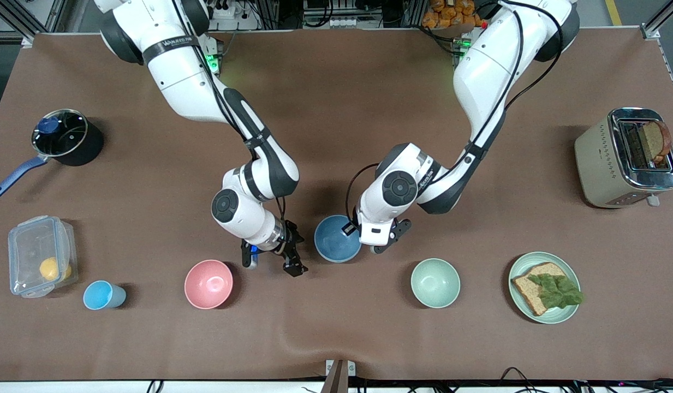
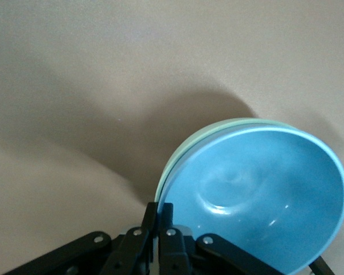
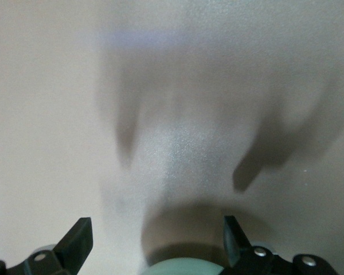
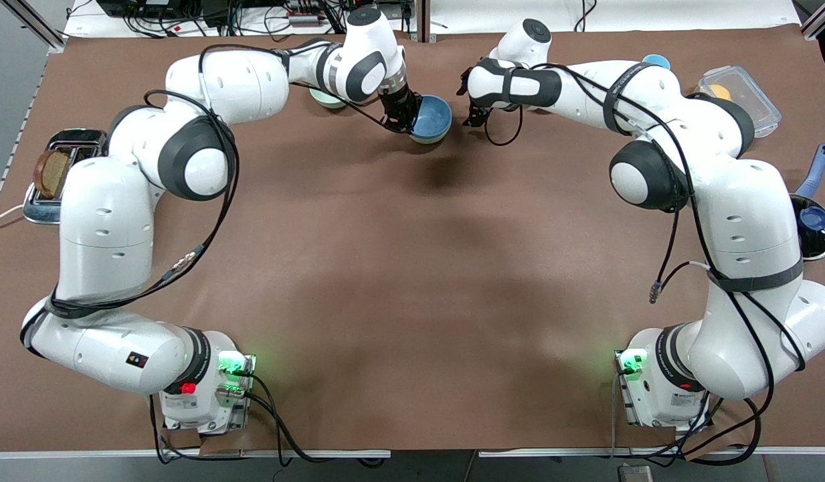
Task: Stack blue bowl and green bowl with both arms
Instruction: 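Open the left gripper to release the blue bowl inside the green bowl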
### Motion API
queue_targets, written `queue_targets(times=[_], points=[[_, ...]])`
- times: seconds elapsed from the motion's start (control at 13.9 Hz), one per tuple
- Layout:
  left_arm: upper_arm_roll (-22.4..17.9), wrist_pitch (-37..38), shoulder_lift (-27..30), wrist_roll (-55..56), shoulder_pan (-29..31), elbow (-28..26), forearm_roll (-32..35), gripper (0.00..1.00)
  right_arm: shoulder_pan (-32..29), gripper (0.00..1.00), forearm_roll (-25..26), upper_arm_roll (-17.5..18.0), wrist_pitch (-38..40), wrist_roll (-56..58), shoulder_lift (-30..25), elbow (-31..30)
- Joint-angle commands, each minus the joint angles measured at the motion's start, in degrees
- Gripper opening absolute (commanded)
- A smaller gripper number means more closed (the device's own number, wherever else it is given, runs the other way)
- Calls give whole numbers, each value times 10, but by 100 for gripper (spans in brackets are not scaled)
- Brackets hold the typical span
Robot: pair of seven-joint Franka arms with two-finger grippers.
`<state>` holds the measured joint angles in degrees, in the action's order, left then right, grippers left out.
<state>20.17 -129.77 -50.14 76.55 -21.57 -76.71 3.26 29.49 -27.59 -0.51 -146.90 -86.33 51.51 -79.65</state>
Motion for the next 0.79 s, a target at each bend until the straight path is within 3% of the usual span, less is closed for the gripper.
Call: queue_targets(times=[0.0, 0.07, 0.43, 0.58, 0.72], points=[[-7, -2, 4, 3, -3, 4, 5, 41, 0, 100, 11, 0, 4, -2, 2, 8], [-7, -1, 9, 3, -4, 4, 10, 99, 0, 100, 11, 0, 4, -2, 2, 8], [-2, 0, 71, 0, 0, 5, 12, 100, 0, 100, 15, -1, 4, -2, 1, 8], [-1, 7, 122, -1, -1, 0, 40, 100, -6, 100, 62, 0, 8, 5, -8, 7], [-4, 42, 163, -1, 0, -4, 68, 100, -21, 100, 98, 0, 63, 16, -18, 8]])
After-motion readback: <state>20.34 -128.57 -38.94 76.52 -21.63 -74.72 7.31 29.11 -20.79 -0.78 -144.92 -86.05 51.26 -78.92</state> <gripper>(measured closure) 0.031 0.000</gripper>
